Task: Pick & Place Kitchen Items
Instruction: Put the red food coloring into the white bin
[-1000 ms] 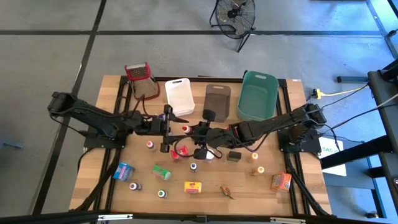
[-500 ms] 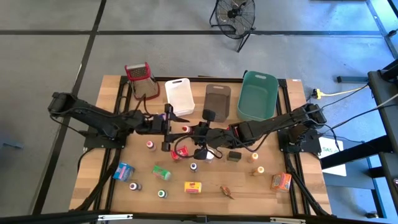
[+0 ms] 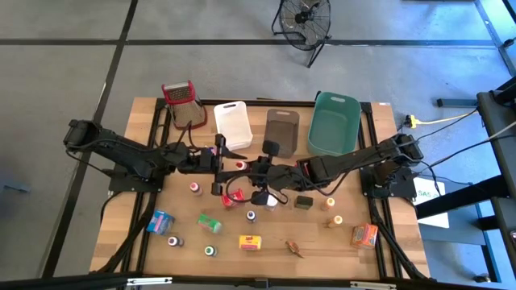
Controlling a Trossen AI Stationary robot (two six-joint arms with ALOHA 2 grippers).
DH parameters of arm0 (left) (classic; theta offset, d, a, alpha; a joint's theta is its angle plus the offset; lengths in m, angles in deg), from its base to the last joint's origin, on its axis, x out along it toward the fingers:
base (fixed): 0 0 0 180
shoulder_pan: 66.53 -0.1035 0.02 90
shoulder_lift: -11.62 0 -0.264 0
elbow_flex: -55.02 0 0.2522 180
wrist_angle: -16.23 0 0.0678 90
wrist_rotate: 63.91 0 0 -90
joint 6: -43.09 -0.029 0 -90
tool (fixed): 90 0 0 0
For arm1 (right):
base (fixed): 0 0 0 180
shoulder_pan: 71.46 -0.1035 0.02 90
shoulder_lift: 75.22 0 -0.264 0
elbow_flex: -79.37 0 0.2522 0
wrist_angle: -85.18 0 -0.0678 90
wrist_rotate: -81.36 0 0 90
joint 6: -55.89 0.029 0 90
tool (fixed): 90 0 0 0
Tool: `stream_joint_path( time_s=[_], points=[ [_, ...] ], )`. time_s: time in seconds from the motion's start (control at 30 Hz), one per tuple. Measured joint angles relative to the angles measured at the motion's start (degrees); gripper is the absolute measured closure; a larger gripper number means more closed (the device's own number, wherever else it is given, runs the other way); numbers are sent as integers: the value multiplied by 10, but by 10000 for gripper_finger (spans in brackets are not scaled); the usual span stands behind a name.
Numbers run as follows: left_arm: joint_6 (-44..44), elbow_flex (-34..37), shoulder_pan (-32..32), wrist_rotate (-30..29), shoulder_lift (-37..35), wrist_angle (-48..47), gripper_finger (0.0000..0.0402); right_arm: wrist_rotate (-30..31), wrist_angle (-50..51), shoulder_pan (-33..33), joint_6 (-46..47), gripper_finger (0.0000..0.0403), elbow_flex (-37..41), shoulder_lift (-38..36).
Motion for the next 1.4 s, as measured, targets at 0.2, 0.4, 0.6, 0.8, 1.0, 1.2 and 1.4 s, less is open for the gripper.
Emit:
stream_joint_path(
  time_s=[0.2,0.4,0.6,0.8,1.0,1.2,1.4],
  points=[
    [0,0,0,0,0,0,283,2,1,0,0,303,0,0],
    [-6,0,0,0,0,0,287,2,3,0,0,300,0,0],
    [-6,0,0,-6,0,-4,287,21,23,-3,19,249,-1,-2],
    [-38,0,-1,-58,-1,-38,287,151,76,-27,38,185,-1,-3],
    [-65,0,-47,-95,-17,-117,287,181,184,-57,63,163,0,-4],
    [-10,1,-181,-62,-43,-212,287,180,273,-67,146,161,0,-4],
    [73,11,-360,61,-43,-232,287,181,326,-66,209,161,0,-4]
  ],
)
